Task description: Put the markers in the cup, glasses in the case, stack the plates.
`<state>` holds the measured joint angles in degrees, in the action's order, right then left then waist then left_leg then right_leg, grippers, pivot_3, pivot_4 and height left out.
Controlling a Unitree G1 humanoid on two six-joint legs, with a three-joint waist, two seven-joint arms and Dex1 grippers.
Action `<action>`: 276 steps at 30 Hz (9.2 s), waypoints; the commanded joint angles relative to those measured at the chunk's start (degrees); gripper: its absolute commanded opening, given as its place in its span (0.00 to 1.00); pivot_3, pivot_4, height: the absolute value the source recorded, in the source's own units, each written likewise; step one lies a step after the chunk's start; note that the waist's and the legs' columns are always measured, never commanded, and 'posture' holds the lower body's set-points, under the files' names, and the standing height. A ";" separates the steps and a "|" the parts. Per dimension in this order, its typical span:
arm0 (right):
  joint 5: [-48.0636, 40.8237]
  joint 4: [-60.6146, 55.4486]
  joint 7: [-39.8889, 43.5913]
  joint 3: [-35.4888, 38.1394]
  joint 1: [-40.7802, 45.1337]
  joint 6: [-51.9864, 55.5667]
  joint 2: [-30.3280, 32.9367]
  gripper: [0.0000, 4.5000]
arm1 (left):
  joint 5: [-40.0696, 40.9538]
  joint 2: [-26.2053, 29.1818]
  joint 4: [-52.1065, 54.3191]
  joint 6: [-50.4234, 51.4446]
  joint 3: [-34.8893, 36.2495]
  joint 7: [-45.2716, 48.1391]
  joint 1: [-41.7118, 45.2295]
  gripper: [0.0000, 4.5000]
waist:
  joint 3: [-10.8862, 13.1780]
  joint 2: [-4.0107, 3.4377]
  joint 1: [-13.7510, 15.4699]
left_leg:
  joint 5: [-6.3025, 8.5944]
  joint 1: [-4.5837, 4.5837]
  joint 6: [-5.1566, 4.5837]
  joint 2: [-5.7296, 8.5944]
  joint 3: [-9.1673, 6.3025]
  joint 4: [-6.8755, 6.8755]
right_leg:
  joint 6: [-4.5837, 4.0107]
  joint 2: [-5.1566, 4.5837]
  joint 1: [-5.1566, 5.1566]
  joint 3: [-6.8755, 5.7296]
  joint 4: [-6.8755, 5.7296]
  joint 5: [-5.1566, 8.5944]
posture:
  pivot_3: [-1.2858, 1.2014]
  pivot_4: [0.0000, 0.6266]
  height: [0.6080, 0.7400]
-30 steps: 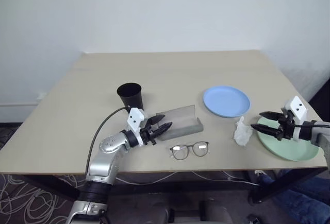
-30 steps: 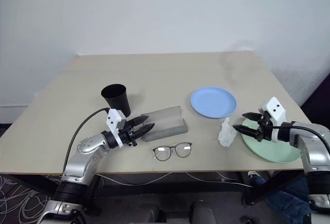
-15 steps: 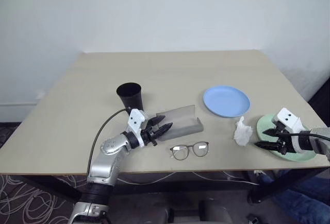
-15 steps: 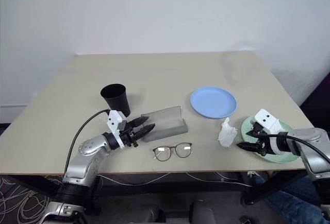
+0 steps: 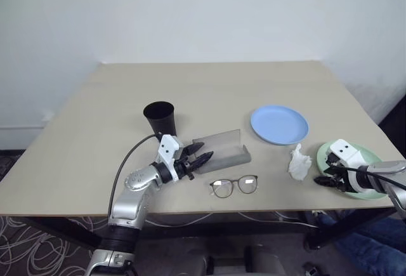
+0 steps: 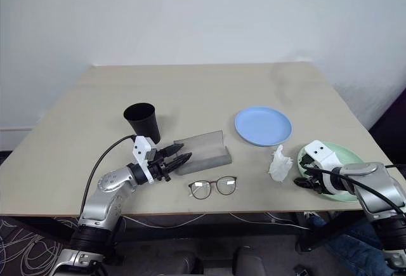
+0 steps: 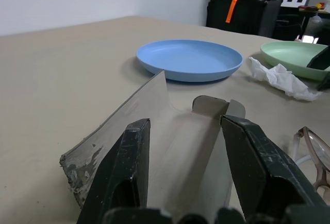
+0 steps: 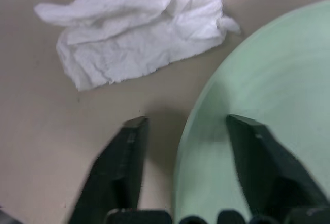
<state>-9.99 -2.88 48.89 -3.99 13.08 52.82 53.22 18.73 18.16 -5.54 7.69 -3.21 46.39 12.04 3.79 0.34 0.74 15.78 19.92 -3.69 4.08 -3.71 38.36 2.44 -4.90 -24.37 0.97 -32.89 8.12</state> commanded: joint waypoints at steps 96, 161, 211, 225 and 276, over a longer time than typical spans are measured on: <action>17.14 20.02 -10.14 -7.48 26.52 -28.05 -19.33 0.00 | -1.07 -0.23 -0.10 -2.40 0.10 -1.00 2.95 0.50 | -0.10 0.01 -0.55 | 0.66 -0.32 -0.28 -0.63 1.17 0.41 | -0.49 0.07 -0.14 -0.07 -0.01 -0.69 | 0.52 0.00 1.00; 8.90 31.42 12.77 -6.35 24.35 -18.97 -11.90 0.53 | -1.42 -1.02 -3.00 -2.99 -0.55 0.57 5.78 0.50 | -0.11 -0.03 -0.70 | 0.70 -0.34 -0.36 -0.77 1.51 0.82 | -0.49 0.08 -0.05 -0.05 -0.02 -0.85 | 0.52 0.00 1.00; 14.24 67.93 2.46 -4.17 49.38 -53.17 -23.10 0.66 | -0.50 -0.02 3.86 1.41 -2.94 3.89 2.41 0.50 | -0.12 -0.13 -0.83 | 0.80 -0.36 -0.37 -0.73 1.48 0.45 | -0.71 0.06 -0.23 -0.04 0.04 -1.02 | 0.52 0.00 1.00; 1.59 32.90 27.62 -1.95 27.39 -49.16 -16.64 0.81 | 1.24 2.42 4.11 5.03 -3.16 8.09 3.88 0.50 | -0.14 -0.21 -0.76 | 0.80 -0.37 -0.39 -0.73 1.44 0.56 | -0.57 0.08 -0.16 -0.04 0.02 -0.94 | 0.52 0.00 1.00; -3.30 17.27 23.27 -3.62 10.21 -49.12 -19.78 0.81 | -16.36 -0.13 -31.26 1.20 -22.40 38.82 32.63 0.01 | -0.10 -0.12 -0.77 | 0.83 -0.35 -0.47 -0.91 1.61 0.96 | -0.55 0.21 -0.03 -0.02 -0.02 -0.92 | 0.52 0.00 1.00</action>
<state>-12.82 16.24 72.48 -8.40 22.10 4.66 33.50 3.10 17.98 -36.81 9.39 -26.05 85.66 43.81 3.68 0.23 -0.03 16.60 19.55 -4.16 3.17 -2.09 39.32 1.89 -4.68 -24.38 0.96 -32.91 7.20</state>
